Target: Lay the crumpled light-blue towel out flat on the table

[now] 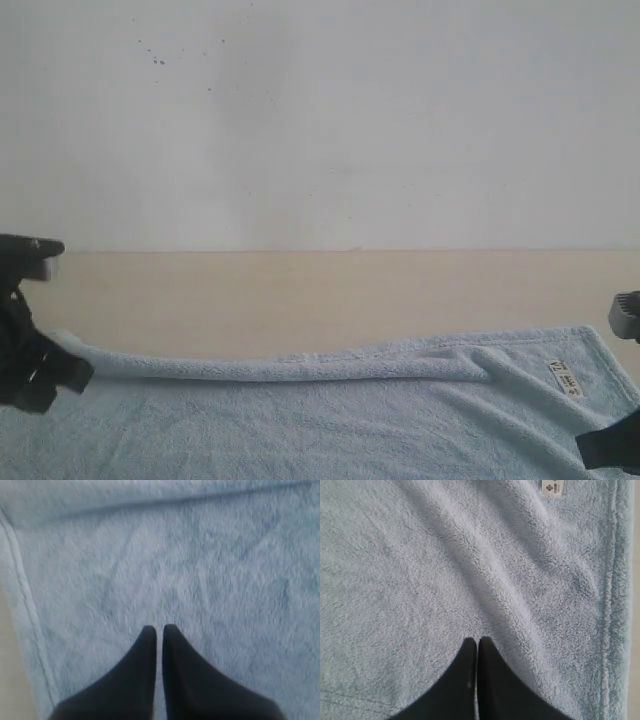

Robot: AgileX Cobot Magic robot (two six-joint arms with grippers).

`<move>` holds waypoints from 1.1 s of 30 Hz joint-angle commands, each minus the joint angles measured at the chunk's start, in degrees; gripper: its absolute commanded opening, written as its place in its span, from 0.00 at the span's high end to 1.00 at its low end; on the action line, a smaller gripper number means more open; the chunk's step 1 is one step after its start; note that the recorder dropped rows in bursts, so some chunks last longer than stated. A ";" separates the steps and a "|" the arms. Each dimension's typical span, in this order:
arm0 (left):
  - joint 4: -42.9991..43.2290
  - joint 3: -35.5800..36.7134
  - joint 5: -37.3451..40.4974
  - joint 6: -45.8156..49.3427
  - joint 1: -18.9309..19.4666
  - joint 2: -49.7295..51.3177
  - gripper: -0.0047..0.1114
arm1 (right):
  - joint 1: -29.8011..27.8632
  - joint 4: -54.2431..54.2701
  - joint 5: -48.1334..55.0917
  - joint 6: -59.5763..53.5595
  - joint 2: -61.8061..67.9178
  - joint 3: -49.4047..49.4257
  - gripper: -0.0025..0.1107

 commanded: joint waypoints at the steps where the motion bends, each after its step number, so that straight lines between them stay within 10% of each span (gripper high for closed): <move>1: -1.03 6.80 -1.20 1.30 -0.34 -0.66 0.92 | -0.47 0.94 -1.16 -1.36 -0.13 -0.17 0.98; 33: 5.61 20.19 -5.51 -2.41 -0.23 0.33 0.92 | -0.47 7.76 0.43 -4.36 -0.23 -0.17 0.98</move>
